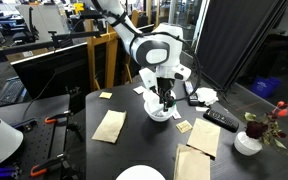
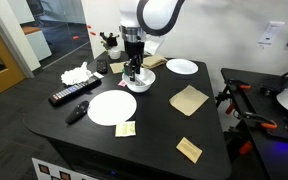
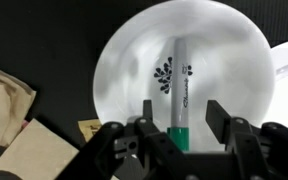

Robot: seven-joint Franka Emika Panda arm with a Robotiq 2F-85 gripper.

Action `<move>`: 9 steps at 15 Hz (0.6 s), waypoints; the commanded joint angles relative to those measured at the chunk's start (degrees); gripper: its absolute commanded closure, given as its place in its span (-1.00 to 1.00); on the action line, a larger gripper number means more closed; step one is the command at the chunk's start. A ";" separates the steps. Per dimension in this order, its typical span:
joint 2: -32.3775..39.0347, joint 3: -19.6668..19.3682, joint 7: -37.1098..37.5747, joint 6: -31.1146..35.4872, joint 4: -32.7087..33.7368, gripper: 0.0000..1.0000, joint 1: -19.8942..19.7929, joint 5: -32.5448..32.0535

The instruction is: Take the pen out of the bowl and put it on the table

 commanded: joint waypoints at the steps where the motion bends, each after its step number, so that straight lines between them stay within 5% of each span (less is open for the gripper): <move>1: 1.03 -0.76 1.30 -2.86 2.26 0.32 0.68 0.43; 6: 1.88 -0.77 1.20 -4.04 3.24 0.99 0.67 0.36; 9: 1.72 -0.69 0.98 -4.91 3.51 0.90 0.54 0.40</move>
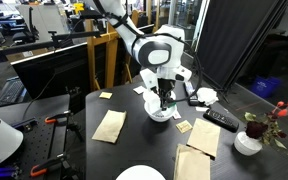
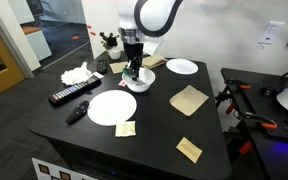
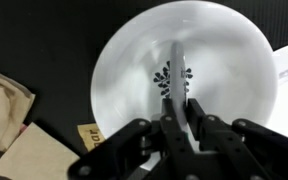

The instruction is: Take the pen out of the bowl and put it on the table

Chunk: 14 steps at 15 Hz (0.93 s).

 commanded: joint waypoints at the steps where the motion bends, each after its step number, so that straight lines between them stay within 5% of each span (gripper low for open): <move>1: -0.23 -0.57 0.87 -3.32 1.29 0.90 0.47 0.47; 9: -9.90 -0.52 0.00 -5.11 -4.01 0.90 0.48 -0.24; 14: -17.90 1.48 -4.69 -15.54 -5.54 0.90 -0.09 0.00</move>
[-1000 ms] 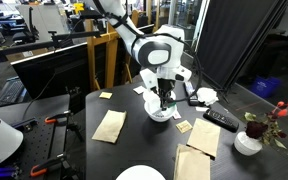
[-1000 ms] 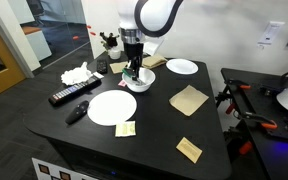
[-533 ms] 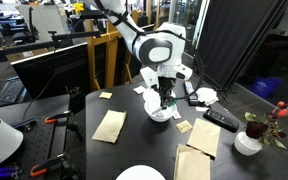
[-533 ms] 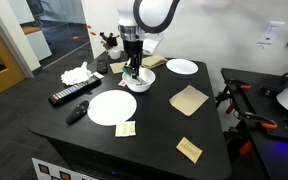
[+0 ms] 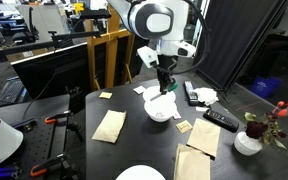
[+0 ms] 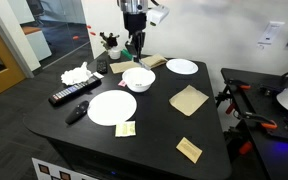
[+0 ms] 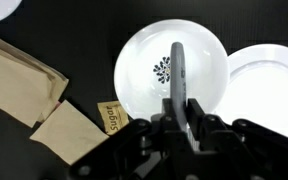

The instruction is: Take the pen out of the bowl and put it on the table

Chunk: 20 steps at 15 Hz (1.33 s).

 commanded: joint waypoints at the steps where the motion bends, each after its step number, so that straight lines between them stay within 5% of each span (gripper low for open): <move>1: -7.97 1.41 -3.72 -7.21 -3.65 0.90 0.06 -0.22; 7: -15.68 3.69 -3.51 -13.12 -6.92 0.90 2.24 -1.72; 20: -22.18 7.95 -3.17 -10.67 -22.57 0.90 5.12 -1.14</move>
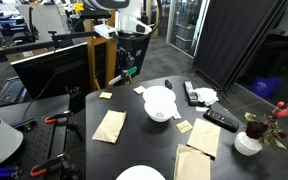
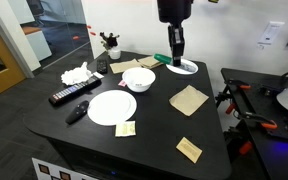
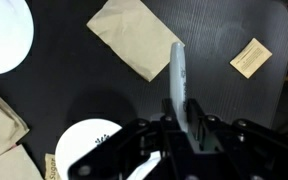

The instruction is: Take the pen out of the bowl and put it on the table

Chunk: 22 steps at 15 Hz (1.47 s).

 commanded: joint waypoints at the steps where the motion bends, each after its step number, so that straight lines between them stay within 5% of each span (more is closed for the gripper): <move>1: -2.05 0.67 0.02 1.82 -5.00 0.90 0.26 0.01; 13: 6.89 0.72 0.36 13.31 -4.74 0.90 0.51 0.44; 22: 15.50 0.46 1.09 15.61 0.36 0.90 1.34 -0.04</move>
